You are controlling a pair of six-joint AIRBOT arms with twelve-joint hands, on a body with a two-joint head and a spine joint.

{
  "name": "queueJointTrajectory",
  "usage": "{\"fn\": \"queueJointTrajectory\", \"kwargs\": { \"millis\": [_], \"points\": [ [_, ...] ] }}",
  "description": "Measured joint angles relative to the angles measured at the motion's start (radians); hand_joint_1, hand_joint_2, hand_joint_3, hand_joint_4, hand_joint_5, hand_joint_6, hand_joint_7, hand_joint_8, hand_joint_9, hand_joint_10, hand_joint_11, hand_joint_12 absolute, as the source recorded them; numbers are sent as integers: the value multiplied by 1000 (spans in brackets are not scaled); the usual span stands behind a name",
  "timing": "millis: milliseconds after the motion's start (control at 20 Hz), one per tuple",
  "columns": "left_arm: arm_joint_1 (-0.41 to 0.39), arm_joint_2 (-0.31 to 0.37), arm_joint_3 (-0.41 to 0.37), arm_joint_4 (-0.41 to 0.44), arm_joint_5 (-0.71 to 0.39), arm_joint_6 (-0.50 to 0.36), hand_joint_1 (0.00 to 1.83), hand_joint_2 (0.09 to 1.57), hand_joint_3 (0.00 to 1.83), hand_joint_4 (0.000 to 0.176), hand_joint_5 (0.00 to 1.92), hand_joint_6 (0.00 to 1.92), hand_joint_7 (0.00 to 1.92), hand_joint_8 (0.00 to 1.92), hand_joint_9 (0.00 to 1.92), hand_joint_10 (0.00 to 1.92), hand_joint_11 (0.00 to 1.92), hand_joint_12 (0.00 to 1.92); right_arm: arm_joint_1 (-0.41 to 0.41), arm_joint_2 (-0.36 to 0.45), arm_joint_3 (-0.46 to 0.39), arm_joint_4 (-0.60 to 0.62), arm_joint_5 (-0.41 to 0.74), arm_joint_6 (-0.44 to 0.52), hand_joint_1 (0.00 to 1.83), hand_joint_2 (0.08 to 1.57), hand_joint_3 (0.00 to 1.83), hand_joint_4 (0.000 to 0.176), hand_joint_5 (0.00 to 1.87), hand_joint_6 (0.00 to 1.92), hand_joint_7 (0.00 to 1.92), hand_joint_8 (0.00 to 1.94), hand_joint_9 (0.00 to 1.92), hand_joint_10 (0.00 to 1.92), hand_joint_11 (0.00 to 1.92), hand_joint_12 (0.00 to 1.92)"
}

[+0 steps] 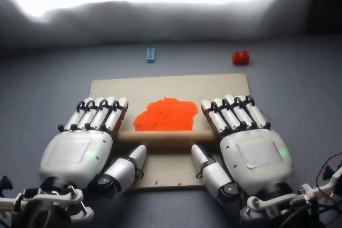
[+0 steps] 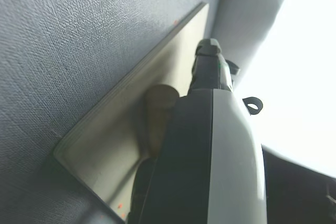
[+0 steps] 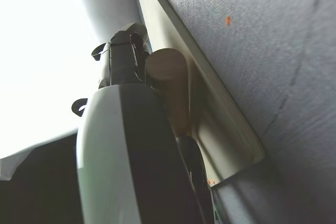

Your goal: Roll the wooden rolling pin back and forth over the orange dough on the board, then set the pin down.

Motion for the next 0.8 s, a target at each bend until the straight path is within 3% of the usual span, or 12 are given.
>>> {"fn": "queueJointTrajectory", "kwargs": {
  "millis": [550,800],
  "points": [
    [-18,-9,34,-12,21,-3,0,1447,32,0,0,0,0,0,0,0,0,0,16,0,27,-2,24,48,0,1532,0,0,216,8,207,4,173,5,0,495],
    [-34,-12,46,-15,35,-4,0,1443,28,0,0,0,0,0,0,0,0,0,22,0,37,-6,28,65,0,1532,0,0,214,4,207,5,164,4,0,438]
  ]
}}
